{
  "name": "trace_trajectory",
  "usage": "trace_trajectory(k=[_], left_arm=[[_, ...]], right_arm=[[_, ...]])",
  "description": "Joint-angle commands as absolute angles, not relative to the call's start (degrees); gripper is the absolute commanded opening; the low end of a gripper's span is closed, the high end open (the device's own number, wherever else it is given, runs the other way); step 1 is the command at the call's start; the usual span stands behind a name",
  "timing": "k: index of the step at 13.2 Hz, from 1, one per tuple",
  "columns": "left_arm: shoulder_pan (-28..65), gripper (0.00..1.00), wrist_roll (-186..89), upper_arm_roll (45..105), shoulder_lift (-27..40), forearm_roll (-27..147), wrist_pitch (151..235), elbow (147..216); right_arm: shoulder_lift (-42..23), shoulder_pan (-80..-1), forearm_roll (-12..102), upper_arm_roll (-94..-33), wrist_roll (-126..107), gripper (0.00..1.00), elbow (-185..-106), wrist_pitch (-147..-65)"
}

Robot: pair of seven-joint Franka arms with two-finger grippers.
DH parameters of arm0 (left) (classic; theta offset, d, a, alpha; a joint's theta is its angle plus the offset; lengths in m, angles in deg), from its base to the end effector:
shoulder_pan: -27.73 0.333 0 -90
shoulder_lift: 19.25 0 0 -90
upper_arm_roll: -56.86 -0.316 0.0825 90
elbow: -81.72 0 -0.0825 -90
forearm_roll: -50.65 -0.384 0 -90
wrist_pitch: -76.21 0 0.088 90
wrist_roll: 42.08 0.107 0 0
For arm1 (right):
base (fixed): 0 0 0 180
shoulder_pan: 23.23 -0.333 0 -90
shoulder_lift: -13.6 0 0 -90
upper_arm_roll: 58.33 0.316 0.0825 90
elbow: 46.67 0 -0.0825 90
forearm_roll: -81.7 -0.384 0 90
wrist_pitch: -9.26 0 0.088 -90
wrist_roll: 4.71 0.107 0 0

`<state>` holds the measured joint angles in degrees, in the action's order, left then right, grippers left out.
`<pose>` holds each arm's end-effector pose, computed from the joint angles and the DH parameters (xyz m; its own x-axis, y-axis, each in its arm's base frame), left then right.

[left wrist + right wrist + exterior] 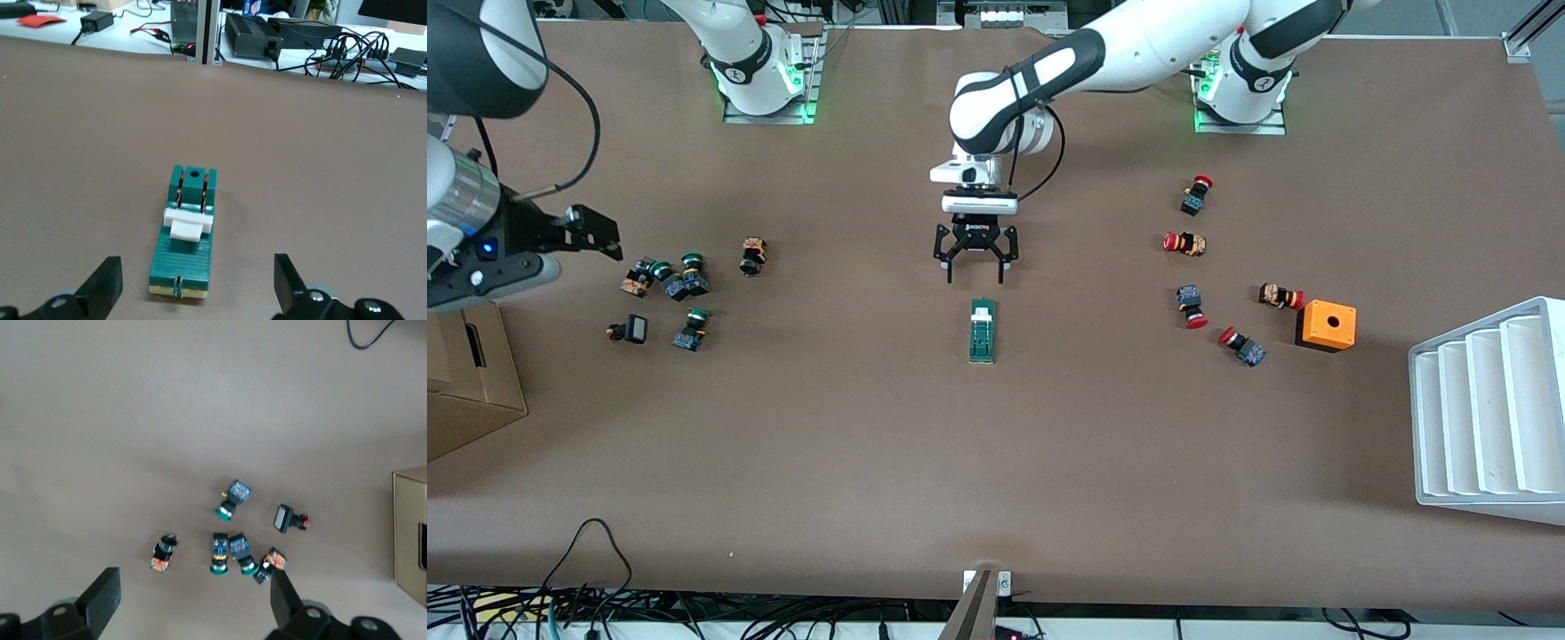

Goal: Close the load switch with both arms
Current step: 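Move the left gripper over the green switch's white handle, then lower the left gripper onto the switch while the right gripper reaches its base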

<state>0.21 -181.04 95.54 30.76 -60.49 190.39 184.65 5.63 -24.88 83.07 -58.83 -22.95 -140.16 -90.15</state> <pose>0.3418 -0.5512 0.1416 0.5413 0.1216 0.8320 0.0481 -0.9923 0.1138 0.6023 0.0102 0.5290 0.9411 0.3356 -0.0417 0.3364 -0.9417 0.0122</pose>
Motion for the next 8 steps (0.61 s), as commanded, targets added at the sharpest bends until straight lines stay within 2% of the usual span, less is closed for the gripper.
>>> trace_trajectory(k=[1, 5, 8], left_arm=[[-1.01, 1.00, -183.06, 94.13, 33.21, -66.31, 188.36, 184.11], [-2.33, 1.00, -184.20, 92.38, 35.68, -70.98, 186.34, 183.58], [-3.82, 1.00, -184.55, 90.71, 37.78, -74.23, 185.64, 182.27]], right_arm=[[0.26, -24.99, 82.84, -58.34, -23.43, 0.99, -134.76, -91.90], [-5.63, -25.16, 75.65, -58.25, -16.77, 0.99, -129.29, -92.16], [-8.80, -27.35, 73.80, -58.07, -3.16, 0.99, -126.48, -94.26]])
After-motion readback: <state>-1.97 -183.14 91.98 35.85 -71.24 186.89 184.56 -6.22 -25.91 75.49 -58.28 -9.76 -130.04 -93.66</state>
